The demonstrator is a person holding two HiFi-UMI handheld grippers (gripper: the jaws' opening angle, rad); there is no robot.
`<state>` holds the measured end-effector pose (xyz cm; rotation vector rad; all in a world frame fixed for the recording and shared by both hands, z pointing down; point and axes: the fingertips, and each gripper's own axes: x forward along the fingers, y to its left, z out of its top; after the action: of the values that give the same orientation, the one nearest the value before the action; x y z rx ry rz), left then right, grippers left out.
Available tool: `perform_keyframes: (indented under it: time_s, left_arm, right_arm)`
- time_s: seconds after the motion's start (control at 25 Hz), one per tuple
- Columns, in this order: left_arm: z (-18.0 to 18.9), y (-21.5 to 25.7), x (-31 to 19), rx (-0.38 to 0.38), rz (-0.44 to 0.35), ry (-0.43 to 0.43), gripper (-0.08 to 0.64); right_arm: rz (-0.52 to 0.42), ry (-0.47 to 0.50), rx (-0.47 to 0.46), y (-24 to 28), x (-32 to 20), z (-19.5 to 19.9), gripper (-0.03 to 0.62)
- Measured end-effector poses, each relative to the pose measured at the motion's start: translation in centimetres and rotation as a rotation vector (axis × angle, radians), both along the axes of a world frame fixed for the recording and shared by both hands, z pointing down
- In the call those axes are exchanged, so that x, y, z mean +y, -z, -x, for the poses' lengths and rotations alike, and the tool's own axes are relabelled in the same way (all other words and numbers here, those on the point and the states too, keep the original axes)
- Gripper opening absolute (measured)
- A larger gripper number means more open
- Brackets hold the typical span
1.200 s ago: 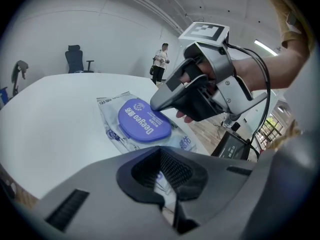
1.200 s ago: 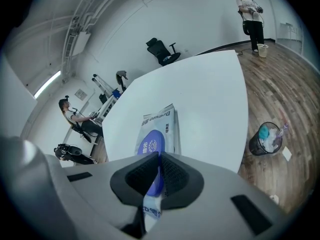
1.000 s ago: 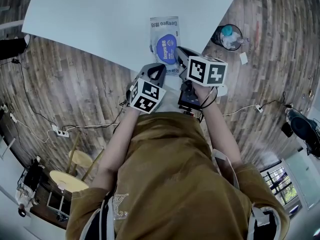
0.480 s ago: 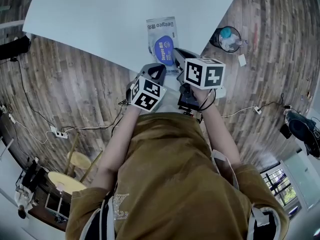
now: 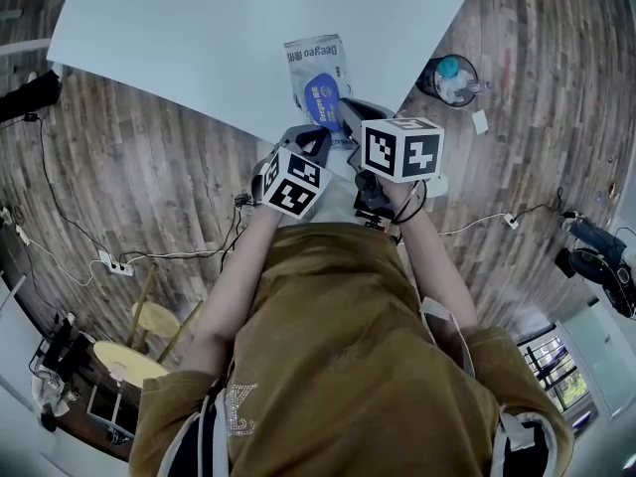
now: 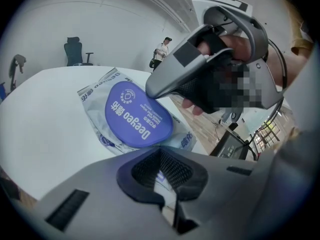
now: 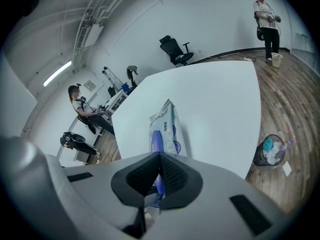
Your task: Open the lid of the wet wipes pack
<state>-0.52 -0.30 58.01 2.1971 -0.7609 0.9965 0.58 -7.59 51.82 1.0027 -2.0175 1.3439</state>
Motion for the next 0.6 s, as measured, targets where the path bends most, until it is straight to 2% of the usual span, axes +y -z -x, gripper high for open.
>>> perform_keyframes:
  time_s: [0.24, 0.4, 0.6]
  left_arm:
    - [0.0, -0.2, -0.1, -0.003, 0.003, -0.002, 0.002]
    - [-0.4, -0.2, -0.5, -0.006, 0.004, -0.008, 0.002]
    - [-0.5, -0.2, -0.4, 0.013, 0.006, 0.01, 0.002]
  right_arm:
    - [0.0, 0.017, -0.006, 0.3, 0.3, 0.7, 0.008]
    - [0.0, 0.014, -0.062, 1.6, 0.0, 1.8, 0.008]
    - [-0.026, 0.047, -0.059, 1.9, 0.0, 3.4, 0.008]
